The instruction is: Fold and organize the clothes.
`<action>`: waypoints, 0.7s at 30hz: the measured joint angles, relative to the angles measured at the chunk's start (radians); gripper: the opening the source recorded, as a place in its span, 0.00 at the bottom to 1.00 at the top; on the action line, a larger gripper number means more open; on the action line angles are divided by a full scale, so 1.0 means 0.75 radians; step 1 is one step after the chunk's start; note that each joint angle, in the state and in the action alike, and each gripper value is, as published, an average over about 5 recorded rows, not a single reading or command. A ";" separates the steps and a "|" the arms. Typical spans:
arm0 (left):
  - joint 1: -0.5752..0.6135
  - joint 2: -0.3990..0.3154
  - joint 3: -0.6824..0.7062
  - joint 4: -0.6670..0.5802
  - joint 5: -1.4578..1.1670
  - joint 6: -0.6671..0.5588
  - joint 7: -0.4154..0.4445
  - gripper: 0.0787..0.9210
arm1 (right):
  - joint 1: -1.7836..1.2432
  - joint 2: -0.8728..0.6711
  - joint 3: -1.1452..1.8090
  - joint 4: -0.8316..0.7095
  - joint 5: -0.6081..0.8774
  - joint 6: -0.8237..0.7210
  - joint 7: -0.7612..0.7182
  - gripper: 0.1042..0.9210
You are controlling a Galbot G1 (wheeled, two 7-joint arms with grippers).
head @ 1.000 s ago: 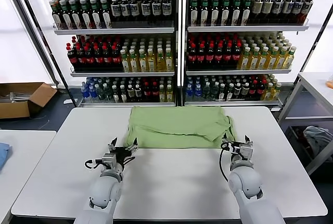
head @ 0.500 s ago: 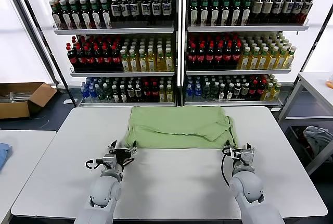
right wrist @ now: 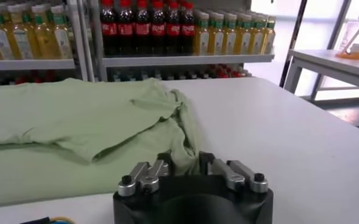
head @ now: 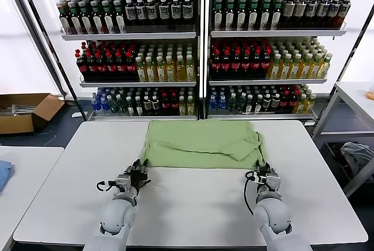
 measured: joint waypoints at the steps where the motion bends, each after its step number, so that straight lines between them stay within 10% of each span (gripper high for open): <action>1: 0.004 0.001 0.002 -0.005 0.002 0.001 0.003 0.22 | -0.004 0.000 -0.001 0.004 -0.002 -0.002 0.001 0.08; 7: 0.035 0.010 0.010 -0.042 0.014 0.005 0.013 0.02 | -0.034 0.006 -0.001 0.048 -0.013 -0.013 0.014 0.05; 21: 0.160 0.062 0.015 -0.262 -0.010 0.044 -0.001 0.00 | -0.168 0.014 -0.005 0.287 -0.031 -0.049 0.050 0.05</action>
